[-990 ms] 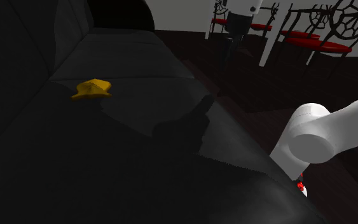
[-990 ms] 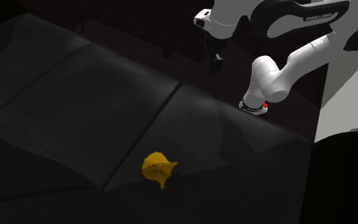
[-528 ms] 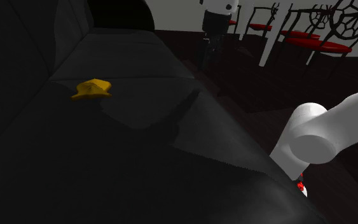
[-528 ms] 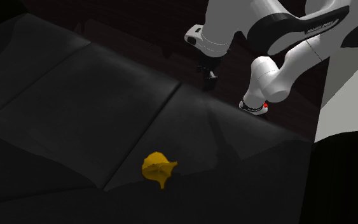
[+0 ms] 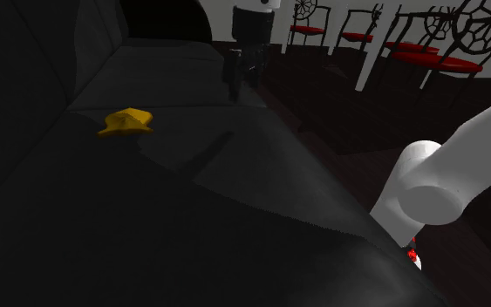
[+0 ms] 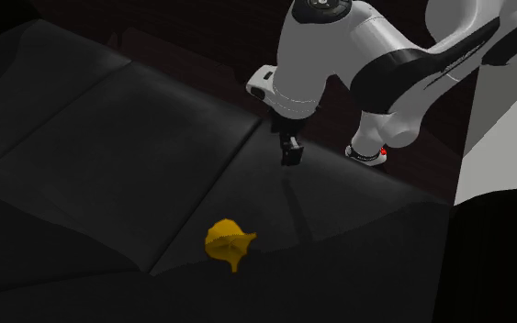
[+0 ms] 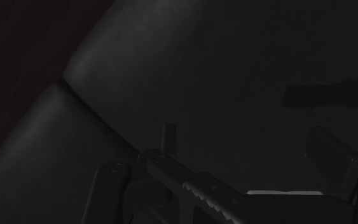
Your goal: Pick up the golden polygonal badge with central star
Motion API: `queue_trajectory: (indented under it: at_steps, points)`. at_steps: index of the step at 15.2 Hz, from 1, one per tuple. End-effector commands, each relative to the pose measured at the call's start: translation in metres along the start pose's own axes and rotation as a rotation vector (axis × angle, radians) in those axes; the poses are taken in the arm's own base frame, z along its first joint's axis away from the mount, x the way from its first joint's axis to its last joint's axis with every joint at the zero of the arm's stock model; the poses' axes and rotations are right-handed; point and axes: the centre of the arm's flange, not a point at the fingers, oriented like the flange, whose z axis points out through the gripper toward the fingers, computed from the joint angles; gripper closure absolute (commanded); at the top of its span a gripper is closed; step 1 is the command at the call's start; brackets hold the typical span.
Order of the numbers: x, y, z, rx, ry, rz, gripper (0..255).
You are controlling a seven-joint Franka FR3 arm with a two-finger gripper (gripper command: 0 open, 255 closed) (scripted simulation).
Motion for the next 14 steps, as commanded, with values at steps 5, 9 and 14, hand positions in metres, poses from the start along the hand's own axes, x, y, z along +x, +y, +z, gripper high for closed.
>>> queue_trajectory:
  at_steps: [5,9,14]
  points:
    - [0.042,-0.067,0.002,0.007,-0.007,-0.018,0]
    - [0.069,-0.112,0.001,0.012,-0.012,-0.031,0]
    - [0.103,-0.168,0.000,0.017,-0.017,-0.047,0]
